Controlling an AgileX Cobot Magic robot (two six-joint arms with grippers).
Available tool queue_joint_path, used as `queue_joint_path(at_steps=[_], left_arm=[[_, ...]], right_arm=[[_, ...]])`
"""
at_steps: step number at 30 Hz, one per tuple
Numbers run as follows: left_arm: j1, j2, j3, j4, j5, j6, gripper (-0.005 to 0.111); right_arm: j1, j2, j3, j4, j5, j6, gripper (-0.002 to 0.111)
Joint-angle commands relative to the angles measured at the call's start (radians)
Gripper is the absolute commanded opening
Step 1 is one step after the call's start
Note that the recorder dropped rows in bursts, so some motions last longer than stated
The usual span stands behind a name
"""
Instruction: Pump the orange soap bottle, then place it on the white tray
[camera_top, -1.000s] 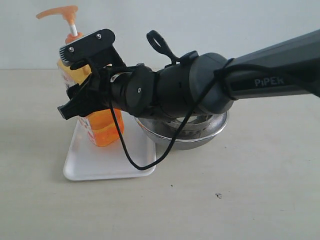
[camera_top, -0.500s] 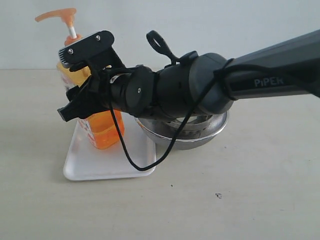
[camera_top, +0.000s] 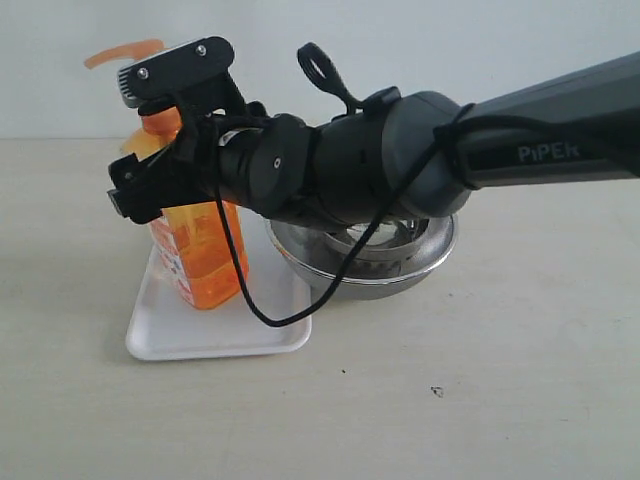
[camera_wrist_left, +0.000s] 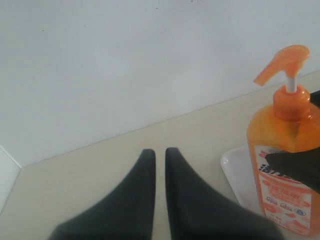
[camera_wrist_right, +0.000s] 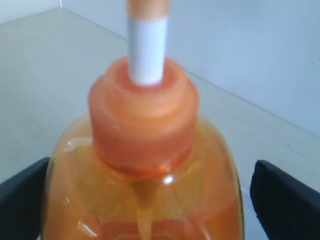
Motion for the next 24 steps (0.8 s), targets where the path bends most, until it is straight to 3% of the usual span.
queue_joint_path(at_steps=[1, 16, 24], left_arm=[[0.002, -0.005, 0.004, 0.01, -0.009, -0.004, 0.005], [0.002, -0.007, 0.004, 0.01, 0.047, -0.004, 0.005], [0.002, -0.016, 0.004, -0.032, 0.047, -0.004, 0.005]], right_arm=[[0.003, -0.031, -0.003, -0.002, 0.06, -0.02, 0.096], [-0.04, -0.192, -0.001, -0.002, 0.361, -0.087, 0.096], [-0.2, -0.264, -0.001, -0.008, 0.653, -0.044, 0.096]])
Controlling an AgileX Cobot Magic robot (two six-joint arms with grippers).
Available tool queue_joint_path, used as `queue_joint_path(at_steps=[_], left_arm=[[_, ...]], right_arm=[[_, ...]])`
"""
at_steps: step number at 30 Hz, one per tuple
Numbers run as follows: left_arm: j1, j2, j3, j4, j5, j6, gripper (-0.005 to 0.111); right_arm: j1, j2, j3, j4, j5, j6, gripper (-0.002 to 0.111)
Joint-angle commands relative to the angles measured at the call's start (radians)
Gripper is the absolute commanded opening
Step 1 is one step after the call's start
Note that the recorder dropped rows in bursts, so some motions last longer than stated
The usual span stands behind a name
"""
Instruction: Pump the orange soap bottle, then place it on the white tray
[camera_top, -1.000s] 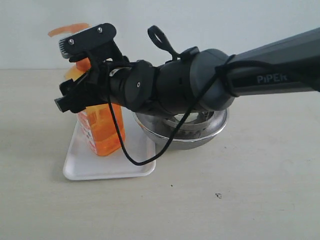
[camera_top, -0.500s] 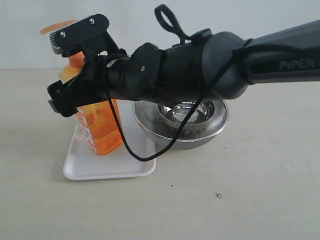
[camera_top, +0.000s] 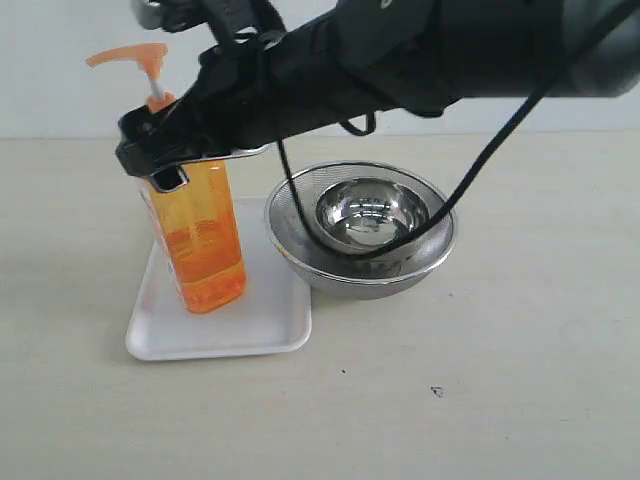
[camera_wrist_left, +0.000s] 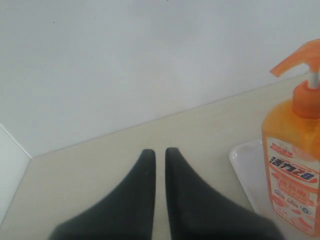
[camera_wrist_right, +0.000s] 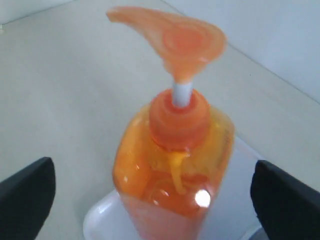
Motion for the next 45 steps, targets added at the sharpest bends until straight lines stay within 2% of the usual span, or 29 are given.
queue_joint_path(at_steps=[1, 7, 10, 12, 15, 16, 17, 19, 21, 23, 26, 27, 29, 31, 34, 35, 39, 40, 45], left_arm=[[0.002, -0.006, 0.006, -0.049, 0.008, -0.004, 0.005], [0.002, -0.006, 0.057, -0.04, -0.042, -0.024, 0.005], [0.002, 0.001, 0.076, 0.008, -0.062, -0.114, 0.005], [0.002, 0.017, 0.088, 0.036, -0.062, -0.159, 0.005], [0.002, 0.05, 0.093, 0.044, -0.06, -0.181, 0.005], [0.002, 0.066, 0.093, 0.044, -0.06, -0.19, 0.005], [0.002, 0.083, 0.093, 0.044, -0.062, -0.206, 0.005], [0.002, 0.143, 0.093, 0.044, -0.066, -0.271, 0.005], [0.002, 0.201, 0.107, 0.112, -0.115, -0.35, 0.005], [0.002, 0.268, 0.133, 0.282, -0.138, -0.53, 0.005], [0.003, 0.346, 0.158, 0.459, -0.076, -0.74, 0.005], [0.003, 0.398, 0.17, 0.57, -0.045, -0.887, 0.005], [0.003, 0.459, 0.177, 0.671, -0.027, -0.977, 0.005], [0.023, 0.521, 0.177, 0.689, -0.032, -0.987, 0.005], [0.098, 0.593, 0.177, 0.689, -0.03, -1.006, 0.005], [0.147, 0.62, 0.177, 0.689, -0.037, -1.028, 0.005], [0.263, 0.657, 0.166, 0.689, -0.103, -1.013, 0.005], [0.306, 0.668, 0.148, 0.689, -0.169, -0.964, 0.005], [0.428, 0.706, 0.047, 0.689, -0.552, -0.813, 0.005]], right_arm=[[-0.101, -0.03, -0.001, -0.012, 0.167, 0.028, 0.096], [-0.214, -0.028, -0.001, -0.01, 0.332, 0.04, 0.095], [-0.224, -0.028, -0.001, -0.006, 0.328, 0.031, 0.086], [-0.224, -0.028, -0.001, 0.014, 0.328, -0.006, 0.069], [-0.222, -0.028, -0.001, 0.024, 0.334, -0.039, 0.028], [-0.222, -0.028, -0.001, 0.027, 0.33, -0.039, 0.01], [-0.222, -0.028, -0.001, 0.036, 0.325, -0.028, 0.001], [-0.222, -0.028, -0.001, 0.041, 0.316, -0.015, 0.004], [-0.222, -0.028, -0.001, 0.041, 0.316, -0.015, 0.004], [-0.222, -0.028, -0.001, 0.041, 0.313, -0.014, 0.004], [-0.222, -0.018, -0.001, 0.039, 0.309, -0.054, 0.004], [-0.222, -0.006, -0.001, 0.041, 0.302, -0.081, 0.004], [-0.222, 0.02, -0.001, 0.05, 0.279, -0.098, 0.004], [-0.222, 0.046, -0.001, 0.075, 0.248, -0.15, 0.004], [-0.222, 0.08, -0.001, 0.087, 0.241, -0.185, 0.003], [-0.222, 0.094, -0.001, 0.092, 0.241, -0.2, 0.0], [-0.222, 0.104, -0.001, 0.1, 0.232, -0.231, 0.0], [-0.222, 0.104, -0.001, 0.114, 0.232, -0.247, 0.0], [-0.221, 0.109, -0.001, 0.12, 0.215, -0.299, 0.0]])
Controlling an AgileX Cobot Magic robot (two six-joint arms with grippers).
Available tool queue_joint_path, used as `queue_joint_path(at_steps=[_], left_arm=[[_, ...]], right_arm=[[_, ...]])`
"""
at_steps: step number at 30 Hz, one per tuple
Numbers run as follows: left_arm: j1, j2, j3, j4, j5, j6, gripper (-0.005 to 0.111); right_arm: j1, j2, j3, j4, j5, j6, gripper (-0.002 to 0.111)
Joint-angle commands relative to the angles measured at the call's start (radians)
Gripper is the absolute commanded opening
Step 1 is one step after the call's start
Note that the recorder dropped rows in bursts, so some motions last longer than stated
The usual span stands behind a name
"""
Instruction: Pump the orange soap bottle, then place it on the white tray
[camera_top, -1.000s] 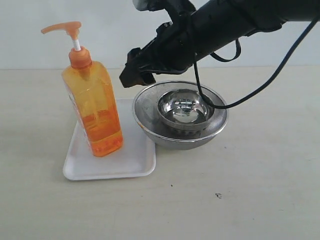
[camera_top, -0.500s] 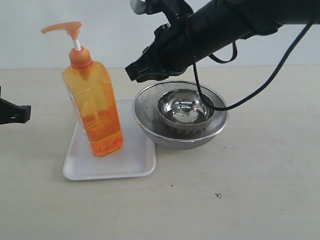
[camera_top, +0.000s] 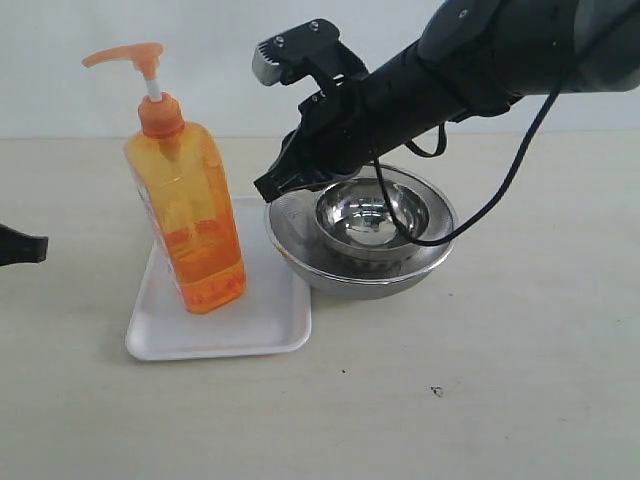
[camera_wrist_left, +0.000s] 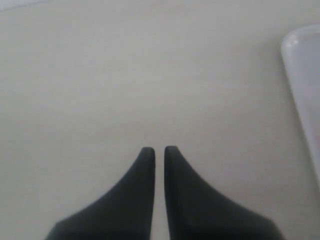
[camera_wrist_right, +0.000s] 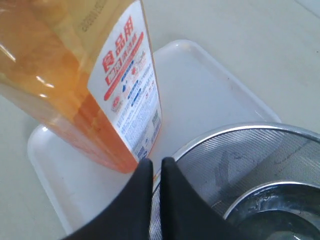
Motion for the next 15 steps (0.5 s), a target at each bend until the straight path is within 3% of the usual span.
queue_joint_path(at_steps=[1, 12, 15], left_arm=[[0.083, 0.028, -0.085, 0.007, -0.291, 0.089, 0.005], [0.109, 0.03, -0.151, 0.007, -0.56, 0.217, 0.005], [0.109, 0.03, -0.151, -0.078, -0.546, 0.31, 0.005]], right_arm=[[-0.002, 0.005, -0.001, 0.011, -0.027, -0.039, 0.0], [0.043, 0.042, -0.003, 0.1, -0.077, -0.158, 0.0], [0.068, 0.042, -0.003, 0.1, -0.128, -0.168, 0.0]])
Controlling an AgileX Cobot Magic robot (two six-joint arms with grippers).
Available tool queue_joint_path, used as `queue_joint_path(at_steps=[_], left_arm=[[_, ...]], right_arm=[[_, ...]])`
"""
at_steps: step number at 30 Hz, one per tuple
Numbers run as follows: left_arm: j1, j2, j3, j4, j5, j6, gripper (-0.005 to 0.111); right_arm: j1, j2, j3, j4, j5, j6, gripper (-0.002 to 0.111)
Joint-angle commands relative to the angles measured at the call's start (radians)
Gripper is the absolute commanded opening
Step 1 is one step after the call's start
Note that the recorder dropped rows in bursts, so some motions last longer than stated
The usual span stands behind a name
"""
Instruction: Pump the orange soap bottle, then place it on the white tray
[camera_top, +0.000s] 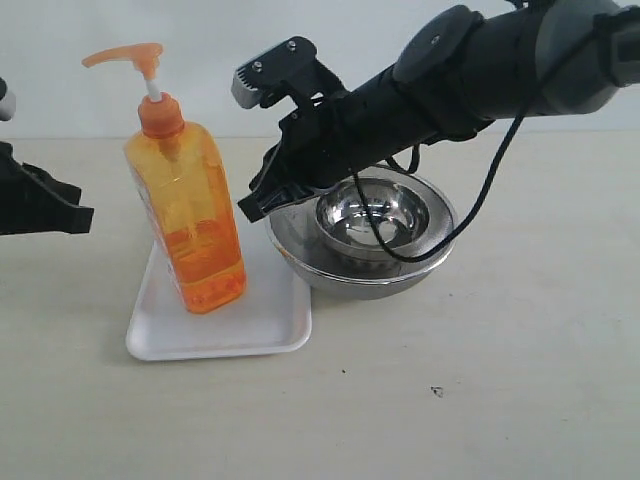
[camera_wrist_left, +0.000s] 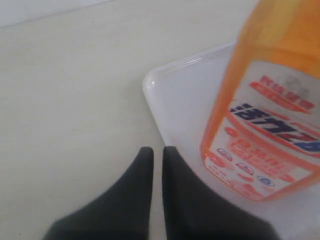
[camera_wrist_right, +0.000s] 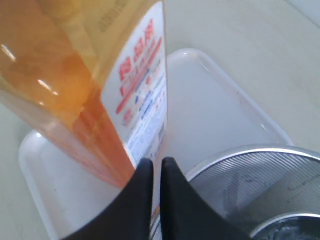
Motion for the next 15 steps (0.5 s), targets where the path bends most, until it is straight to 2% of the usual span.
queue_joint_path(at_steps=[1, 8, 15], left_arm=[[0.005, 0.004, -0.007, -0.13, -0.004, 0.151, 0.005], [0.005, 0.029, -0.012, -0.449, -0.171, 0.487, 0.005], [0.005, 0.043, -0.012, -0.496, -0.156, 0.544, 0.005]], right_arm=[[0.029, -0.004, -0.003, 0.009, -0.064, -0.028, 0.0], [0.029, -0.004, -0.003, 0.009, -0.059, -0.027, 0.0], [0.029, -0.004, -0.003, 0.021, -0.009, -0.023, 0.0]])
